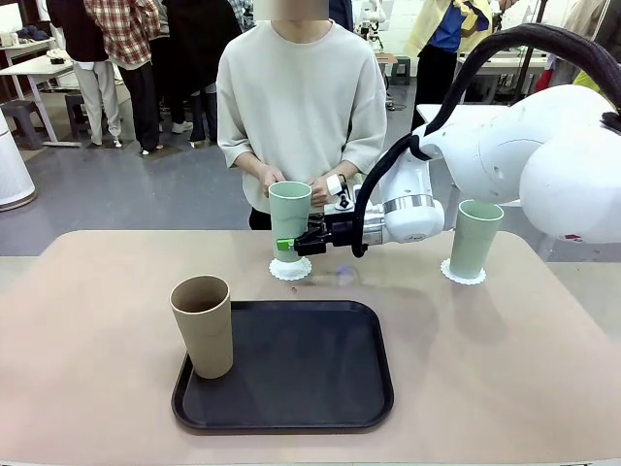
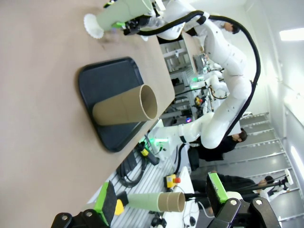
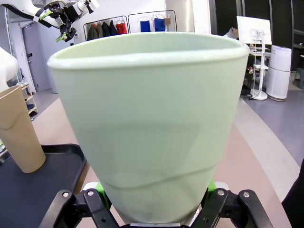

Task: Place coasters on the table and set cups on them.
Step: Take one Reusable plastic cup from the Flat Tray and place it on a coaster set by the human.

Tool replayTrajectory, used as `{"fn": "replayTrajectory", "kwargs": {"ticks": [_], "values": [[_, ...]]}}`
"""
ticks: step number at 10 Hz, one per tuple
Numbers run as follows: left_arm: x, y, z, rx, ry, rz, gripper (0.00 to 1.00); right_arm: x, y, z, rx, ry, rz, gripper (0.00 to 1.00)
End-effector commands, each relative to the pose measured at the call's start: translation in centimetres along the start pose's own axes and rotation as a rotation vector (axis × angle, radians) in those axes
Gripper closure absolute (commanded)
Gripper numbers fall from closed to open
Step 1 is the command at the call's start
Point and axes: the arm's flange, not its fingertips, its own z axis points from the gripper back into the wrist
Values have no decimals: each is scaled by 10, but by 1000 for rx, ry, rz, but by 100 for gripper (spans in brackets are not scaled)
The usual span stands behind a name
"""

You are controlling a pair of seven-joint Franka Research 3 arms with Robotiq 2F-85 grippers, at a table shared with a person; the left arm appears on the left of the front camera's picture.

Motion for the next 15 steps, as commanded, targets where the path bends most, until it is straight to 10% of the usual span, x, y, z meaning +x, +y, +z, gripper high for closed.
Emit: {"fn": "replayTrajectory", "kwargs": {"ticks": [1, 12, 13, 15], "values": [[-1, -2, 2, -11, -5, -8, 0, -8, -7, -4, 0, 35, 18, 20], [-1, -2, 2, -11, -5, -8, 0, -26, -10, -7, 4, 93, 3, 20], [-1, -2, 2, -11, -5, -8, 0, -26, -9, -7, 16, 96, -2, 0], [-1, -2, 2, -11, -5, -8, 0, -23, -7, -7, 24, 128, 6, 0]]}}
